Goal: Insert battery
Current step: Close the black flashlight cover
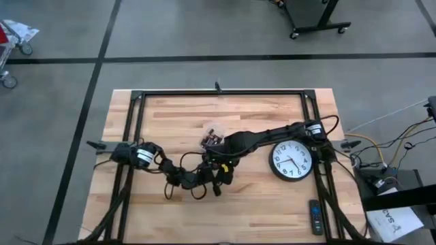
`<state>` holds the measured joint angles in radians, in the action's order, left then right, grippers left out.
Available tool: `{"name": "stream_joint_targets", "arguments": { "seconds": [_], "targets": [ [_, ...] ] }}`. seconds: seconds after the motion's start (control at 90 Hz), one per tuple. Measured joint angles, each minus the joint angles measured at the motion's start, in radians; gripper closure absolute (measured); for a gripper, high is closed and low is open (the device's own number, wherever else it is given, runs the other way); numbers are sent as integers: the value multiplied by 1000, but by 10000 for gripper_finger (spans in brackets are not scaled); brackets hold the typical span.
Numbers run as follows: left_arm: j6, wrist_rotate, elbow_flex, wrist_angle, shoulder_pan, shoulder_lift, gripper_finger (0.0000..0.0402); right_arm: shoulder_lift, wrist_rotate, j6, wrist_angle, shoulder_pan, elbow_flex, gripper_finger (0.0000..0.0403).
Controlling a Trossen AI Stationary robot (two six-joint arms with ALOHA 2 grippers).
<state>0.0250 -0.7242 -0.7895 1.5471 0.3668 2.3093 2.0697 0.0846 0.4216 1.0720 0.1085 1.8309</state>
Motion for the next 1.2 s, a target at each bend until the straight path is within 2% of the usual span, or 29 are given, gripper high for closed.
{"name": "stream_joint_targets", "arguments": {
  "seconds": [0.156, 1.2],
  "targets": [
    [0, 0, 0, 0, 0, 0, 308, 1, -1, -44, -1, 0, 0, 313],
    [-7, 0, 1, 0, 0, 0, 308, 25, -28, -739, -30, 3, -17, 316]
  ]
}}
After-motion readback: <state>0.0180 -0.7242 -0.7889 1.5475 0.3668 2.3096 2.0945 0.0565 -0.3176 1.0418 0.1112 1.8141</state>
